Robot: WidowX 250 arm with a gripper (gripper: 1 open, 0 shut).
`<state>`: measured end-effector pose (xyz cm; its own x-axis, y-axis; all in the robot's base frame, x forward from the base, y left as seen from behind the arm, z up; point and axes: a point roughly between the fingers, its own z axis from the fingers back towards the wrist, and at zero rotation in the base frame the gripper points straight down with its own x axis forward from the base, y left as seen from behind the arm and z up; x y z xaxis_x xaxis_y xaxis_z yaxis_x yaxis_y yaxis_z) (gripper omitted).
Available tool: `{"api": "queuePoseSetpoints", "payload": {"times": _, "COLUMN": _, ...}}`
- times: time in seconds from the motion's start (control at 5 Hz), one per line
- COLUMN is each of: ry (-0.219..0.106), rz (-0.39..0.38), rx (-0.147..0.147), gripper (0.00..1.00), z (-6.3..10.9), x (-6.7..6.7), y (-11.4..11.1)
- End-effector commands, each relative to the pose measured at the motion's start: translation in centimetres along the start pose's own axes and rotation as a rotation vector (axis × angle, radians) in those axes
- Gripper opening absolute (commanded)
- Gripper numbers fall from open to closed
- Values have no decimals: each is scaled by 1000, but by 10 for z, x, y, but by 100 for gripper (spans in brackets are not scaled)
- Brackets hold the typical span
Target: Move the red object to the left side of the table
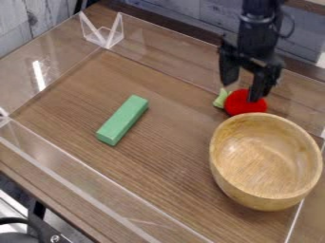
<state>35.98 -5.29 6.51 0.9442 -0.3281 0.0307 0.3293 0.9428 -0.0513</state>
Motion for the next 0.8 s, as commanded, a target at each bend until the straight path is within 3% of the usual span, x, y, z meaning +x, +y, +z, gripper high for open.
{"api": "queuePoseSetpoints", "payload": {"times": 0.0, "ry": -22, "rz": -16, "rx": -7, "gripper": 100, "z": 0, "x": 1, "y": -6}}
{"api": "queuePoseSetpoints", "payload": {"times": 0.2, "ry": -16, "rz": 27, "rx": -9, "gripper": 0, "z": -3, "x": 1, "y": -4}}
{"api": "queuePoseSetpoints", "payload": {"times": 0.4, "ry": -23, "rz": 70, "rx": -3, "gripper": 100, "z": 2, "x": 1, "y": -2}}
{"api": "queuePoseSetpoints", "payload": {"times": 0.6, "ry": -37, "rz": 93, "rx": 6, "gripper": 0, "z": 6, "x": -1, "y": 0}}
